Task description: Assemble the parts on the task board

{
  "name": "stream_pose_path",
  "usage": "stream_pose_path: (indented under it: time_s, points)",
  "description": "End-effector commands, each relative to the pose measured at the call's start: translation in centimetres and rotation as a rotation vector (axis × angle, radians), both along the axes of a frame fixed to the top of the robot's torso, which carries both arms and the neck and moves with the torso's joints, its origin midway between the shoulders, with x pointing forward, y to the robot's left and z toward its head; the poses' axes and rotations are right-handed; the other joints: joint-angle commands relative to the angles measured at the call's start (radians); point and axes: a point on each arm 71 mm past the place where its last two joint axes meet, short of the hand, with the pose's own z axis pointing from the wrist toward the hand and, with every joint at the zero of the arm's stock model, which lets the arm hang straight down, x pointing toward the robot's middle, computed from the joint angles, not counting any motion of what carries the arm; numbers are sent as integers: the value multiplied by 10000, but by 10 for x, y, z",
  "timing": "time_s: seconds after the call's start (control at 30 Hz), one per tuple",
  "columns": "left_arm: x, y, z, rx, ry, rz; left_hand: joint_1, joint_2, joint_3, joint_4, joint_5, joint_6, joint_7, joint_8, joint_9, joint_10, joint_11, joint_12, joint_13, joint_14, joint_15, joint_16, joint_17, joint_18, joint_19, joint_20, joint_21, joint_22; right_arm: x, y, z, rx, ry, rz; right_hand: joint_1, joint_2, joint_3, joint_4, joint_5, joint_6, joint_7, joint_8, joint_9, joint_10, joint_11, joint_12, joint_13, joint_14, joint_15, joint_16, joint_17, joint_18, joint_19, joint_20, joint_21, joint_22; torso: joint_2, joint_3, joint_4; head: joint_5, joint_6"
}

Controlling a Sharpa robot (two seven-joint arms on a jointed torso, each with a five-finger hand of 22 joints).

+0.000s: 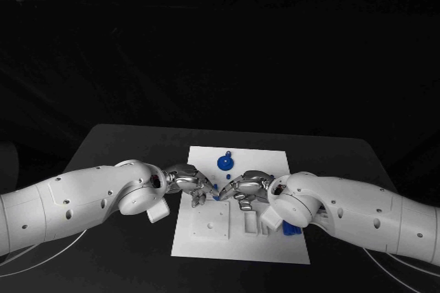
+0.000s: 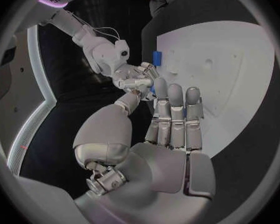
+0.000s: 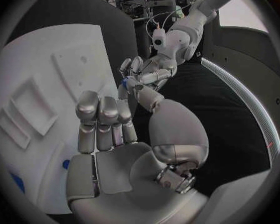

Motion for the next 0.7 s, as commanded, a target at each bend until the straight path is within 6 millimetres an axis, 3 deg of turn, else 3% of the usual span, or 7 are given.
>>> stream_pose_path:
  time_s: [0.03,0.1,0.3,0.7]
  points:
    - [-1,0,-1,223,31,-124,-15,-188,-39,-42,-140,15,31,13,-40,17,-33,-21,-13,5,5,33,-22,-3,10,-777,49,199,-1,2,0,36,-8,235,36,25,61,17,-28,79,66,36,21,80,13,60,17,-1,-43,-48,10,1010,-72,12,41,186,-1,2,2,-1,-3]
    - [0,1,-1,259,28,-71,-81,-356,-57,16,-335,-37,48,-22,-75,19,-21,-22,-14,8,8,28,-31,2,19,-780,43,193,-1,1,0,33,-4,234,36,25,61,17,-28,79,66,37,22,78,14,59,16,-1,-43,-47,10,1010,-72,12,41,186,3,5,0,-1,-12]
    - [-1,0,-2,323,73,-84,-75,-506,-15,78,-478,-223,93,-137,-164,4,15,-31,-18,10,10,18,-45,14,39,-784,36,190,-3,3,1,66,16,339,39,27,63,16,-27,79,65,38,26,85,14,65,24,-2,-43,-47,12,1010,-75,12,43,186,-4,0,8,-5,3]
    - [-1,-1,-2,359,125,-254,49,-480,72,81,-511,-249,106,-166,-238,31,27,-9,-7,41,11,35,-46,33,71,-784,53,198,-2,3,1,69,-5,319,46,32,67,15,-27,77,66,39,34,95,14,74,36,-5,-43,-46,15,1010,-80,11,46,186,4,-2,11,-21,-4]
